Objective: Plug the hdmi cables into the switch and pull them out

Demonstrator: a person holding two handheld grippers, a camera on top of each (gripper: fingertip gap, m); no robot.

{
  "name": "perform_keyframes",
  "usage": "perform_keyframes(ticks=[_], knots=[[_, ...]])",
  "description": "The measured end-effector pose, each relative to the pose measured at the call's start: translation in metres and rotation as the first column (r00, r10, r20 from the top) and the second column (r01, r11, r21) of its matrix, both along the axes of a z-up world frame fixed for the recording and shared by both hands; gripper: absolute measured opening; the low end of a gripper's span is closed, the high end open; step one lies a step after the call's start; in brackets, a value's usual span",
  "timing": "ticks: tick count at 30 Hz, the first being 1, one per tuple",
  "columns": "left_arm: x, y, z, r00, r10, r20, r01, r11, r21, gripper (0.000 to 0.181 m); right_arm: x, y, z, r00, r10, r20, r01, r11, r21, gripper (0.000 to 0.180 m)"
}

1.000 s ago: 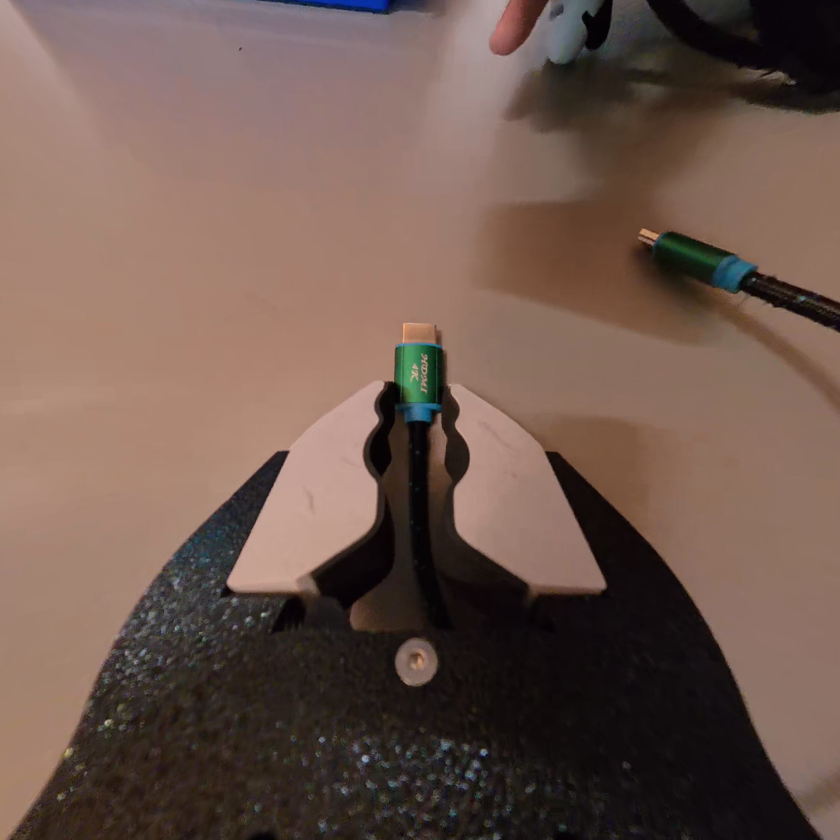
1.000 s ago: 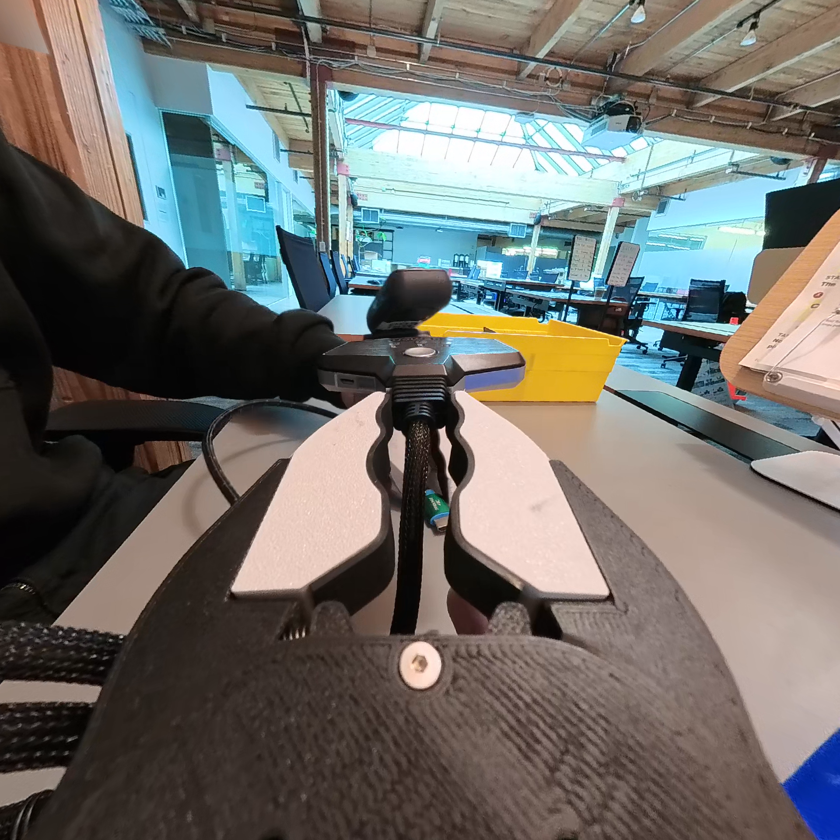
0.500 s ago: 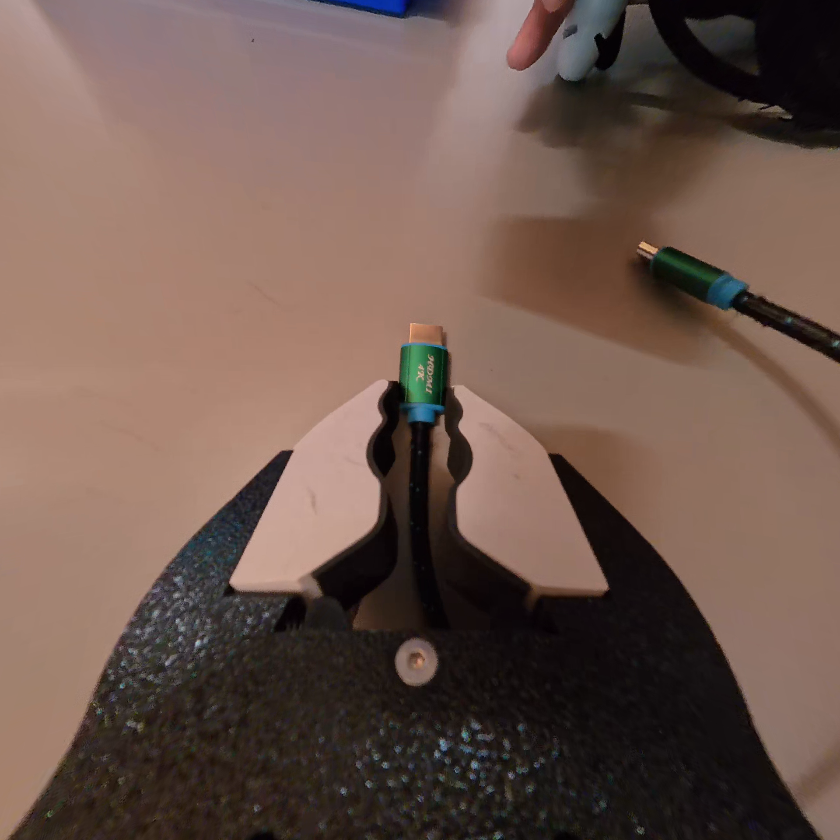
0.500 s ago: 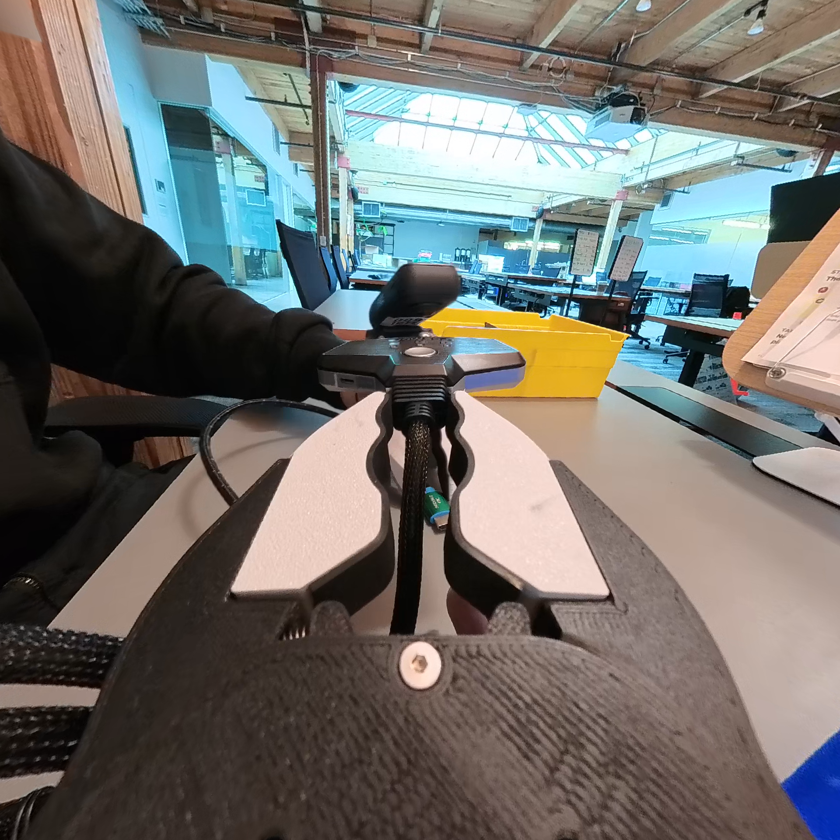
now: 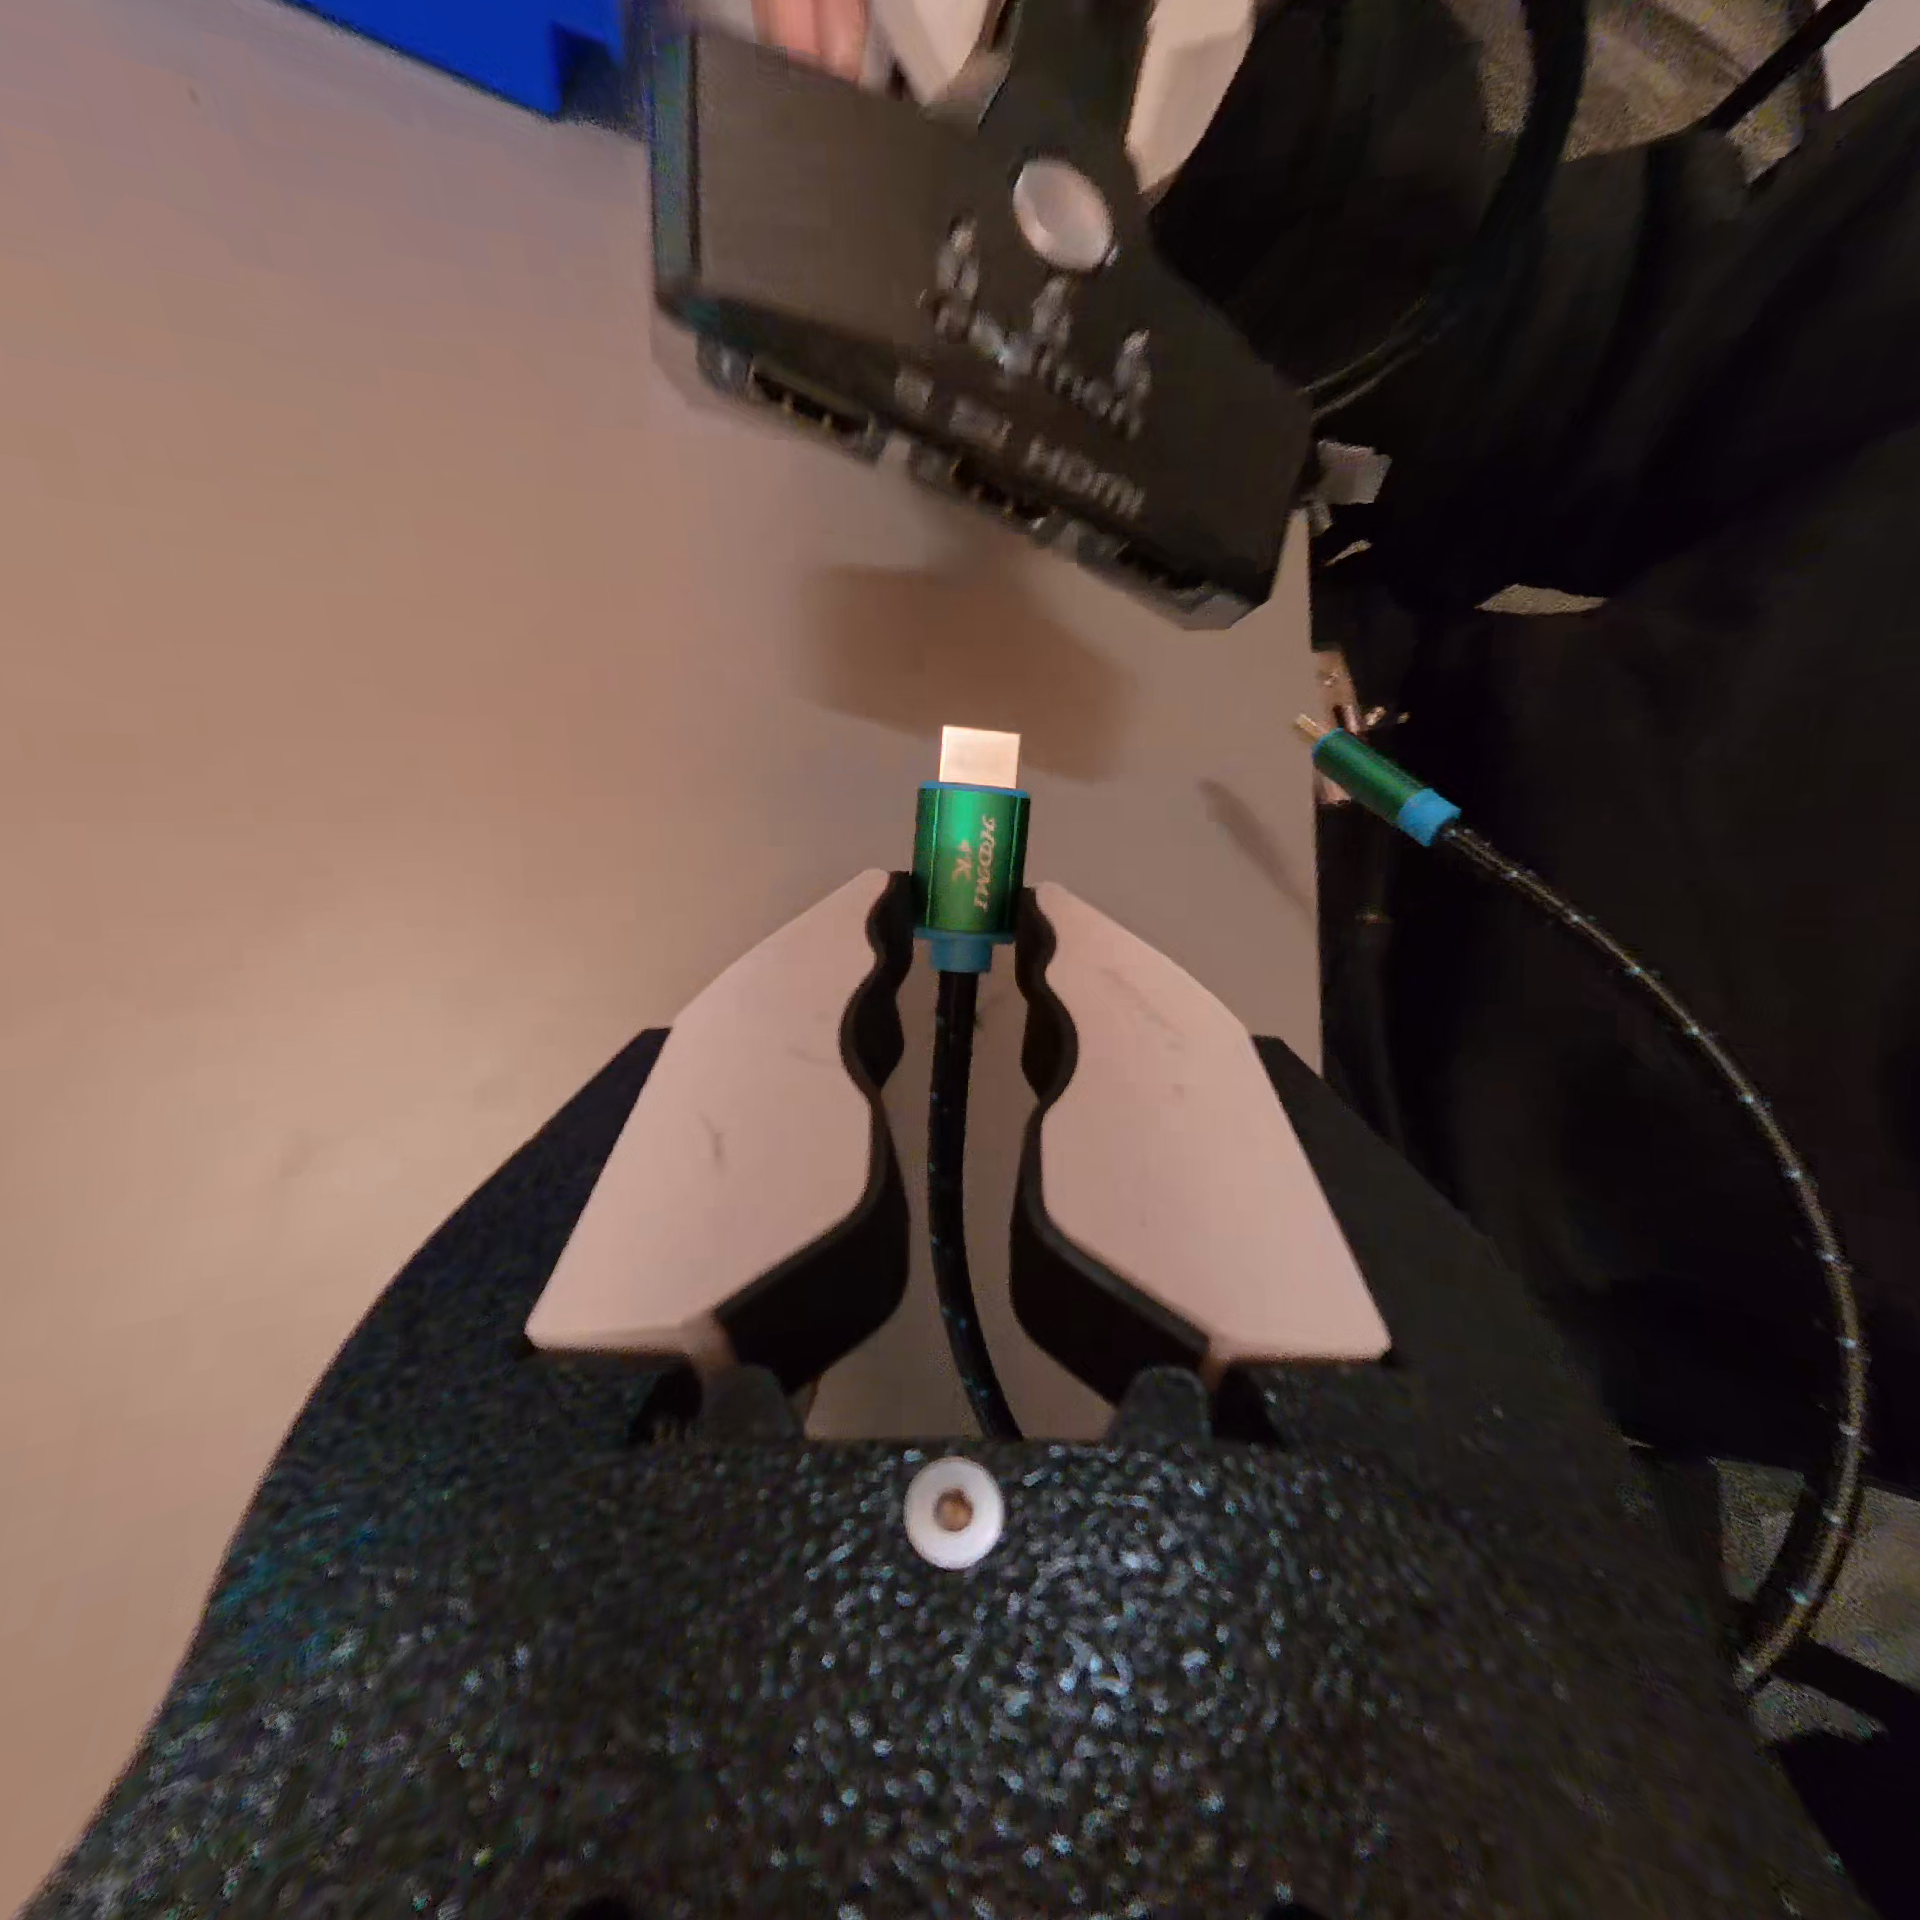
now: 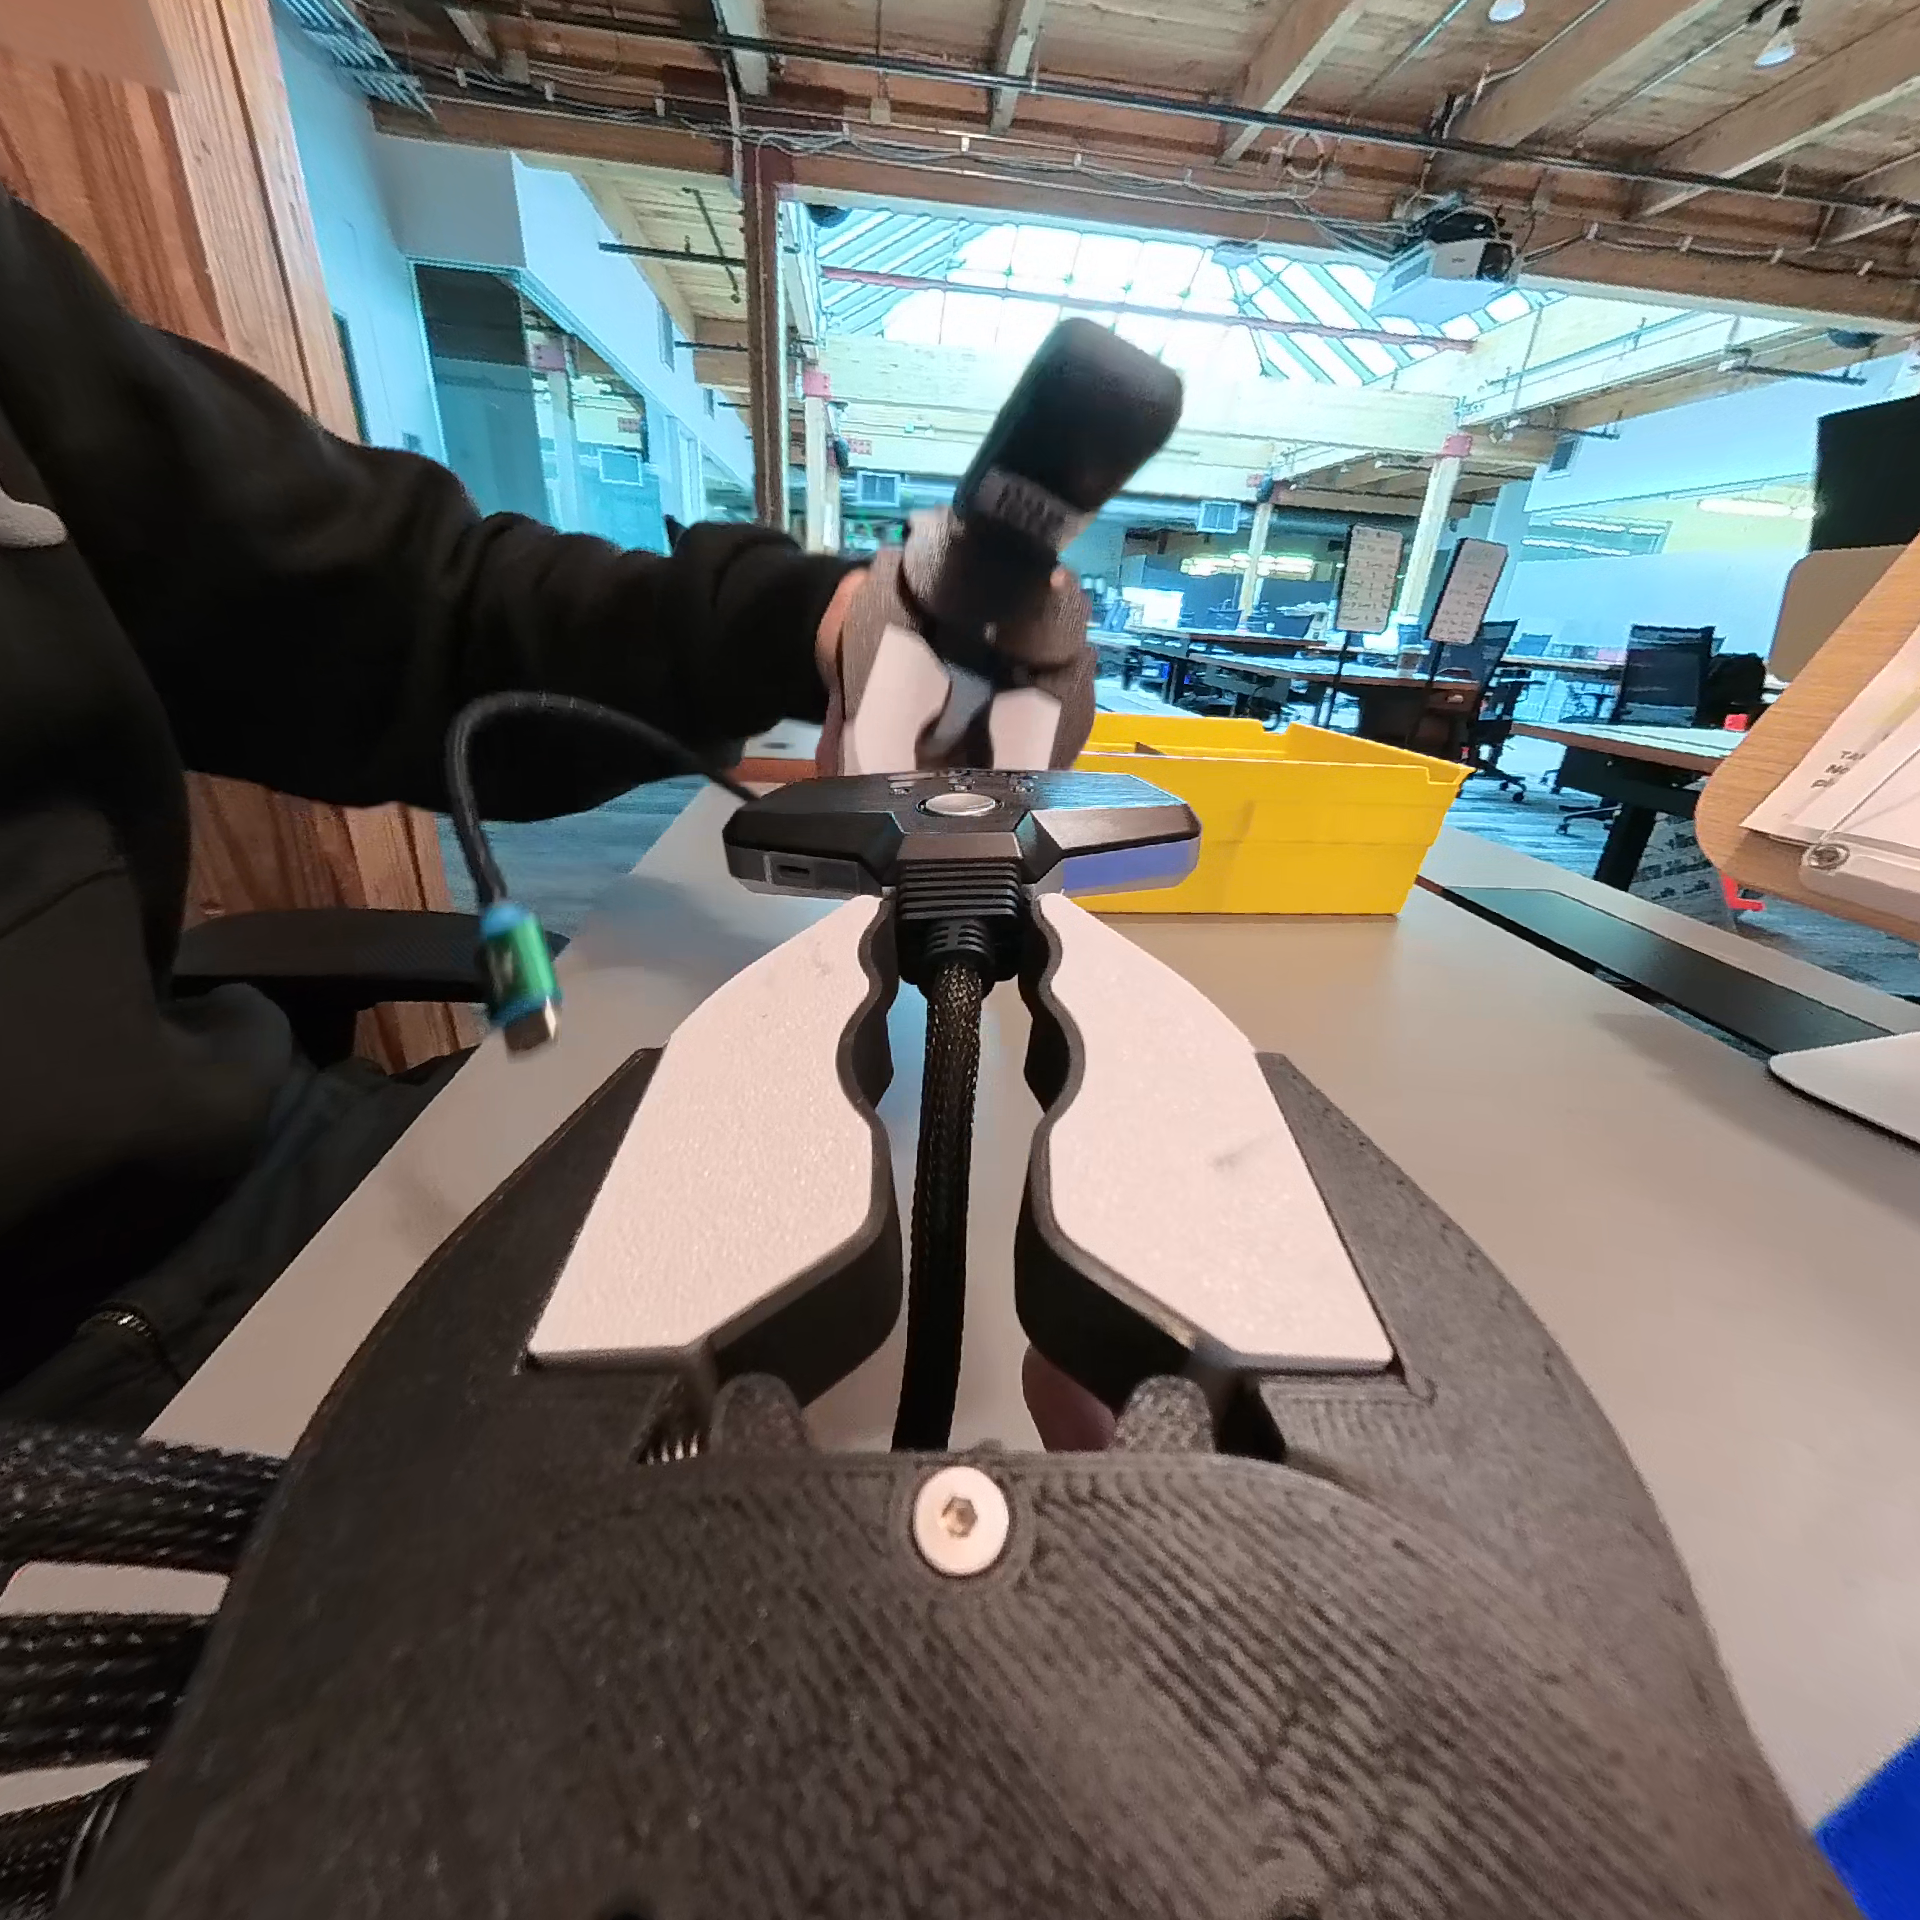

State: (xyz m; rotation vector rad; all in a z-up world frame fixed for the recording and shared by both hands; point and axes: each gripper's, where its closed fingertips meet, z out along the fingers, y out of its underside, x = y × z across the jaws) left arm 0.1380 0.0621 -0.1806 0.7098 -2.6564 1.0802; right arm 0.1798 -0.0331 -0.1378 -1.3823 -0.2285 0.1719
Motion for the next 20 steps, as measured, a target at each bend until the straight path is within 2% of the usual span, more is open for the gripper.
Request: perform_keyframes(ticks=[1,6,11,20], knots=[[-0.001,0.0,0.007,1.0,-0.006,0.002,0.006,1.0,0.005,0.02,-0.001,0.0,0.0,1.0,0.007,0.0,-0.007,1.0,0.0,0.022],[-0.011,-0.001,0.033,0.998,-0.062,-0.002,0.061,0.988,0.139,0.02,-0.006,0.0,0.0,0.999,0.041,-0.002,-0.041,0.999,0.0,0.022],[-0.017,-0.009,0.042,0.992,-0.125,0.004,0.119,0.958,0.259,0.02,-0.009,0.002,0.0,0.998,0.057,-0.002,-0.057,0.998,-0.001,0.022],[-0.015,-0.018,0.045,0.99,-0.138,0.017,0.126,0.94,0.318,0.02,-0.009,0.001,0.002,0.997,0.068,-0.039,-0.068,0.998,0.01,0.022]])
